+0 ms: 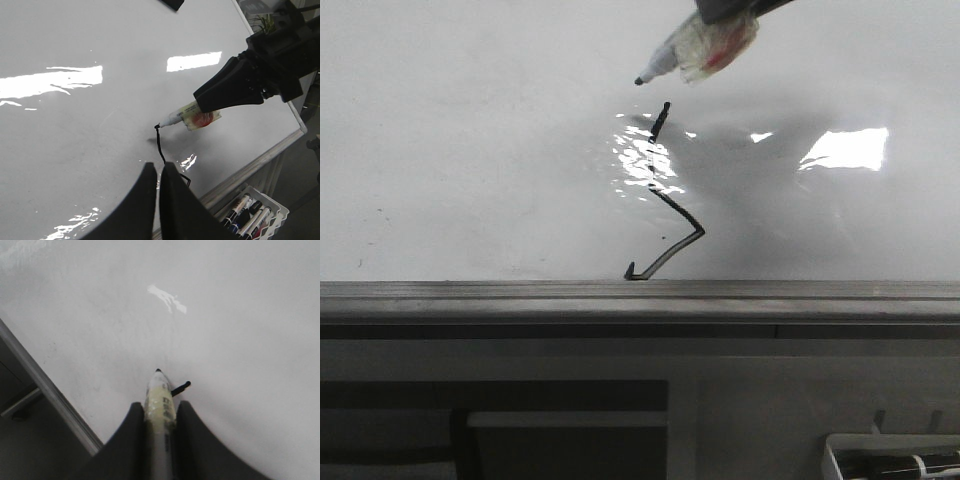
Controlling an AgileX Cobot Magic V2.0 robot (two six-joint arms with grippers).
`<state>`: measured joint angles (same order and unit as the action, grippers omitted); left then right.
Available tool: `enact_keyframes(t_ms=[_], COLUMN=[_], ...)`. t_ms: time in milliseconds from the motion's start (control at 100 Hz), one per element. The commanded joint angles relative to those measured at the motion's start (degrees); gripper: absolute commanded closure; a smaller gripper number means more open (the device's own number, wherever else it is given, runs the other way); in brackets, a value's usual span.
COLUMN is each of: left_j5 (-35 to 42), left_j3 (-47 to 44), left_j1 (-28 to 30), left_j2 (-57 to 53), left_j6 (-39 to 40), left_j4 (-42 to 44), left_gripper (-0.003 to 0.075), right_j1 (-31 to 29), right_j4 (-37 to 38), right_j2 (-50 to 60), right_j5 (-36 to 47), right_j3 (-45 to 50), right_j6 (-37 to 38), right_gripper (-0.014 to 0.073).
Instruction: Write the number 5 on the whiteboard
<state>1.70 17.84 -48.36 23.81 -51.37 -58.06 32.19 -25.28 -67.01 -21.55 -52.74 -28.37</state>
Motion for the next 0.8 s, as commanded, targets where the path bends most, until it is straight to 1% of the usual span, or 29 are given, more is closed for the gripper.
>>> enact_keyframes(t_ms=[0, 120, 280, 790], left_j5=[1.9, 1.9, 1.9, 1.9], left_j3=[1.7, 1.7, 1.7, 1.7], left_j1=[0.0, 0.0, 0.0, 0.0], left_j2=[0.3, 0.3, 0.3, 0.3], left_j6=[0.3, 0.3, 0.3, 0.3], left_j4=[0.2, 0.2, 0.2, 0.2], left_gripper=[0.0741, 0.0741, 0.0741, 0.0741], right_j1=[-1.2, -2.9, -3.2, -3.2], right_j4=[-0.2, -0.2, -0.1, -0.1], right_j2=[0.6, 0.7, 0.7, -2.2], right_j5=[3.7, 1.4, -2.0, -1.7], right_j3=[-1.5, -1.4, -1.4, -1.2], right_j6=[-0.6, -0.6, -0.6, -0.6], right_gripper=[0.0634, 0.0634, 0.0634, 0.0634])
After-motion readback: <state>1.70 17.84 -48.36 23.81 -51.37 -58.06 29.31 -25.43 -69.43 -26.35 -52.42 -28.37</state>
